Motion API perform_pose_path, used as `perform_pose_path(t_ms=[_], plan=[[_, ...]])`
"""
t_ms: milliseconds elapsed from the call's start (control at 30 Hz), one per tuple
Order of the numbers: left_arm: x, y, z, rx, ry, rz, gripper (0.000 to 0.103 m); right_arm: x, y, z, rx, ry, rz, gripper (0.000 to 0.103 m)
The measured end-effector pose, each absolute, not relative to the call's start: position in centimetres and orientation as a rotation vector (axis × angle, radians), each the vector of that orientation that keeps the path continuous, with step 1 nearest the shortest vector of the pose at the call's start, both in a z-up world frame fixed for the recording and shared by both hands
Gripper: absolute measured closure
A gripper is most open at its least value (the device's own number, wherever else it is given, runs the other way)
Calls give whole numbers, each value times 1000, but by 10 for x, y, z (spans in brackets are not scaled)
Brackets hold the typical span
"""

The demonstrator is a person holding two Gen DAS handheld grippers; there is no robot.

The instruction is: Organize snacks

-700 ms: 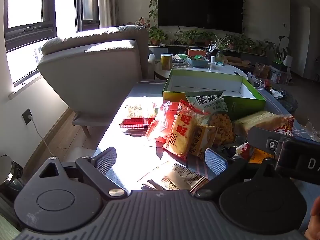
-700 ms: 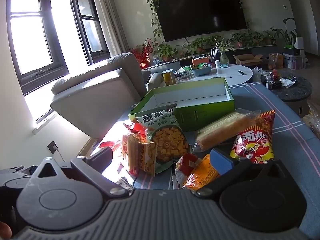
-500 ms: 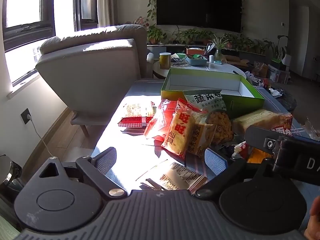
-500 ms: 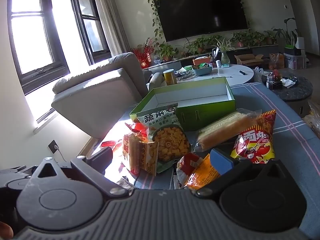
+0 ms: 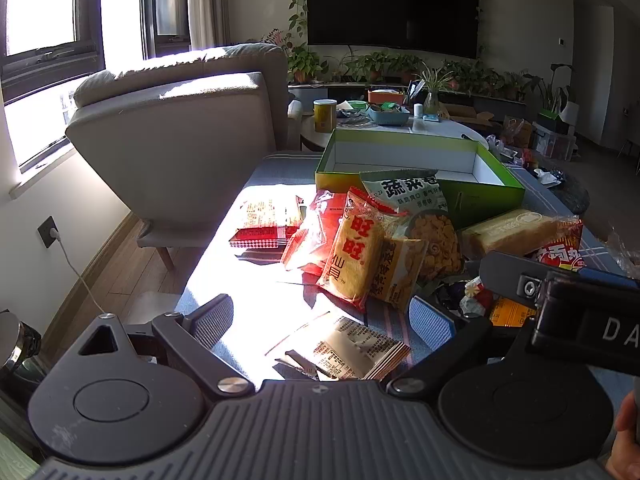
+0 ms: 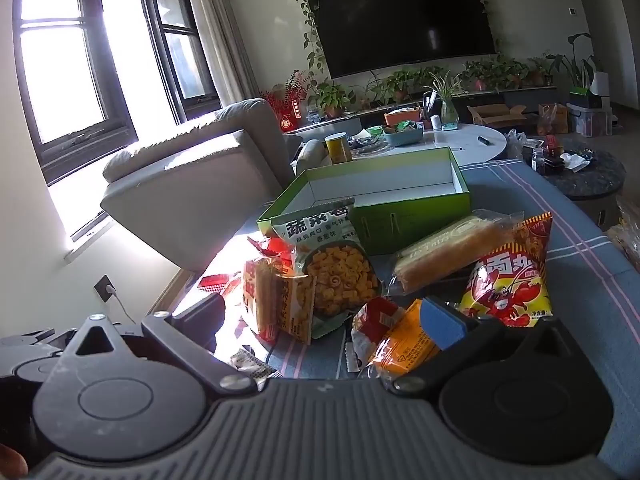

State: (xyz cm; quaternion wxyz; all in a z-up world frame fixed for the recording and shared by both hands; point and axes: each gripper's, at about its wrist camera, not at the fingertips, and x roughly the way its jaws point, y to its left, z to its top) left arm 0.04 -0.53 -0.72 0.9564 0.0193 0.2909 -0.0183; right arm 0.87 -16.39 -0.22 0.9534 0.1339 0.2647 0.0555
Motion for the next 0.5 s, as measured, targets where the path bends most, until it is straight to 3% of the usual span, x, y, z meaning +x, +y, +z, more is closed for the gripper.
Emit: perform_pose_path(t_ms=[500], plan=[[1,-8,-11,47,604,-42,9,8,-164,-5,261,554,98,11]])
